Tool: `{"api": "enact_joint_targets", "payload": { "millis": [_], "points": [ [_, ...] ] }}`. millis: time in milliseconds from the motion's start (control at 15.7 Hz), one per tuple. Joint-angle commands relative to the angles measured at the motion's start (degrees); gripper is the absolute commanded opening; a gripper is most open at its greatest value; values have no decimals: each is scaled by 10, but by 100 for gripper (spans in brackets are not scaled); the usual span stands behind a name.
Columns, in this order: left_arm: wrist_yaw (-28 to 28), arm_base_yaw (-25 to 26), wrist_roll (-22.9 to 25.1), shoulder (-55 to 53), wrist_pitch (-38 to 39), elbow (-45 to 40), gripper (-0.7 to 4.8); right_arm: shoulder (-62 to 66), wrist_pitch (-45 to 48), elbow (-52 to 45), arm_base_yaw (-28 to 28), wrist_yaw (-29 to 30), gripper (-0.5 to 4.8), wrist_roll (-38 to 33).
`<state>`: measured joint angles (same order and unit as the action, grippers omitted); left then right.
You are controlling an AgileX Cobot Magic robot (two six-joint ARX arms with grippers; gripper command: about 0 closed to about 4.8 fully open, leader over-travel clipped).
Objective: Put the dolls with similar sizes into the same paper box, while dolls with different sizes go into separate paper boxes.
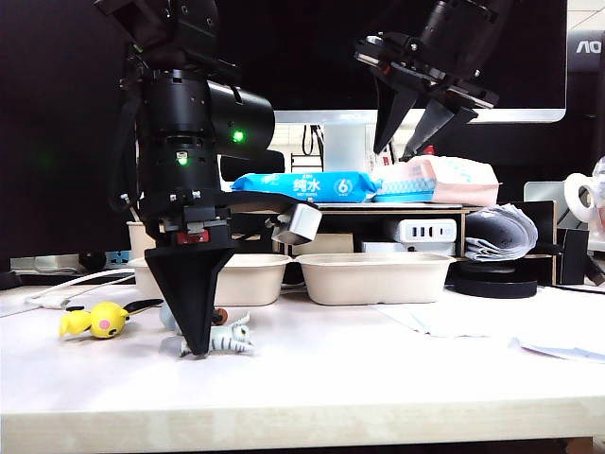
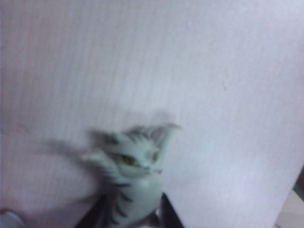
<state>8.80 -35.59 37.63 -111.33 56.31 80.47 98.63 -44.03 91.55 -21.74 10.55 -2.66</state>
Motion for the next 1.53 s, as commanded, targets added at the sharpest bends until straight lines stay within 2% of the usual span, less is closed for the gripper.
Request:
{"api": "enact_joint_targets", "payload": {
  "millis": [64,127,254,573,700,763,827,891,954,1145,1336,1400,1463,1527],
  "points": [
    [5,-5,-16,2,-25,2,146,-5,4,2,0,1,203,2],
    [4,-7,-25,2,-37,3,142,-5,3,2,0,0,203,2],
    [4,-13,-25,2,-44,3,17,-5,0,2,2,0,203,4],
    [3,-20,-40,2,-69,4,17,-13,-1,2,10,0,203,8],
    [-4,-19,-50,2,-98,32,16,-18,-10,2,20,1,203,13],
    [-26,-19,-51,2,-117,60,-2,-21,-19,2,28,1,203,17],
    [-46,-19,-50,2,-144,80,-6,-23,-27,2,30,0,203,21],
    [-52,-19,-51,2,-220,104,-6,-27,-44,2,42,0,203,26],
    [-52,-17,-52,1,-290,110,-6,-32,-59,2,46,-1,203,29],
    [-64,-17,-55,-24,-421,110,-6,-47,-77,2,51,-6,203,33],
    [-83,-17,-55,-76,-444,110,-5,-60,-83,2,51,-5,203,33],
    [-117,-19,-70,-96,-452,110,182,-62,-86,2,51,-5,203,33],
    [-132,-19,-87,-99,-463,110,307,-62,-89,2,51,-5,203,33],
    [-141,-18,-105,-101,-482,110,393,-62,-93,2,51,-5,203,33]
  ]
}}
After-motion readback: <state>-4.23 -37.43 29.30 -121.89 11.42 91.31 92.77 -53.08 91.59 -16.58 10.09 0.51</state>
